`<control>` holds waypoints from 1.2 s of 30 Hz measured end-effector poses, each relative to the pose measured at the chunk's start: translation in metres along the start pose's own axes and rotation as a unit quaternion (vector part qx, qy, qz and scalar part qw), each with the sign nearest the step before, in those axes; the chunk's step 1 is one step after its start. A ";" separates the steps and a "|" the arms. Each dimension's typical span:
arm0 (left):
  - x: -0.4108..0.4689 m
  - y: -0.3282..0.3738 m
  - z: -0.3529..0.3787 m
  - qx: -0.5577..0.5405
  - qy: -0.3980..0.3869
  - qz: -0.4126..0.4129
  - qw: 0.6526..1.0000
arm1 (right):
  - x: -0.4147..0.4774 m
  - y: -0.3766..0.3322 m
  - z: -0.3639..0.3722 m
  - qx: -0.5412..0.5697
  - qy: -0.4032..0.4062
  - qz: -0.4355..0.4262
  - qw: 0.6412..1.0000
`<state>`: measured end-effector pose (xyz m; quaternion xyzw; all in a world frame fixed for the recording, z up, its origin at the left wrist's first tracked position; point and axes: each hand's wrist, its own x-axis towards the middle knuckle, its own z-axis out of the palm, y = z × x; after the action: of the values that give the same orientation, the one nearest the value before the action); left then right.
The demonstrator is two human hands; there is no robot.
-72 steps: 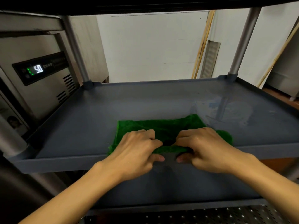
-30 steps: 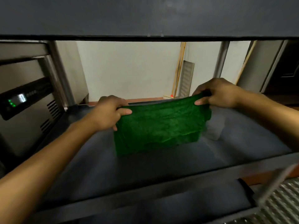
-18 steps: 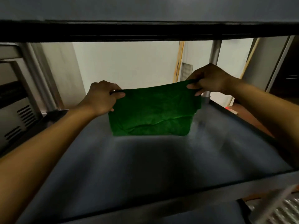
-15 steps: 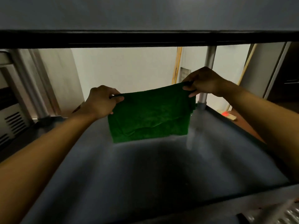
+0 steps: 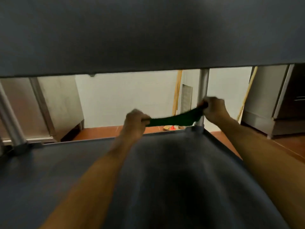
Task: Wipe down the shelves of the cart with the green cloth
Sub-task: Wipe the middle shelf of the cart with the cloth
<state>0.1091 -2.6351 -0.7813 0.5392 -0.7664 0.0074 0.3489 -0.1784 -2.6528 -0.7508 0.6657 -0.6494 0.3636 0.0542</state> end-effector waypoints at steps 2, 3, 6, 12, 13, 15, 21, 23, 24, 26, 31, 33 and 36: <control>-0.017 -0.002 0.033 0.043 -0.107 0.005 0.993 | -0.024 0.026 0.011 -0.042 -0.128 0.014 0.991; -0.027 -0.002 0.047 0.065 -0.157 0.007 0.985 | -0.037 0.036 0.016 -0.063 -0.191 0.016 0.979; -0.049 -0.002 0.071 0.107 -0.214 -0.003 0.971 | -0.070 0.055 0.022 -0.082 -0.264 0.003 0.961; -0.062 -0.002 0.069 0.077 -0.195 -0.026 0.978 | -0.085 0.068 0.017 -0.081 -0.248 -0.002 0.965; -0.065 -0.001 0.069 0.078 -0.196 -0.029 0.977 | -0.086 0.068 0.018 -0.083 -0.247 0.000 0.965; -0.071 -0.001 0.069 0.078 -0.200 -0.034 0.976 | -0.091 0.069 0.022 -0.066 -0.243 0.011 0.968; -0.084 -0.001 0.064 0.073 -0.230 -0.046 0.969 | -0.113 0.069 0.027 -0.015 -0.227 0.065 0.972; -0.088 0.000 0.061 0.069 -0.234 -0.043 0.969 | -0.119 0.066 0.024 -0.018 -0.216 0.073 0.974; -0.090 0.000 0.059 0.071 -0.236 -0.043 0.968 | -0.122 0.064 0.022 -0.022 -0.212 0.072 0.974; -0.095 0.002 0.055 0.077 -0.239 -0.044 0.967 | -0.129 0.061 0.019 -0.032 -0.206 0.067 0.976; -0.112 0.006 0.047 0.076 -0.232 -0.037 0.969 | -0.152 0.057 0.010 -0.024 -0.189 0.078 0.979; -0.122 0.006 0.045 0.076 -0.232 -0.028 0.969 | -0.163 0.056 0.008 -0.020 -0.180 0.083 0.980; -0.134 0.006 0.040 0.067 -0.223 -0.022 0.972 | -0.178 0.054 0.004 -0.022 -0.171 0.078 0.982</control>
<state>0.1067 -2.5380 -0.8826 0.5660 -0.8107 -0.0699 0.1324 -0.2061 -2.5160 -0.8737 0.6639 -0.7070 0.2329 -0.0714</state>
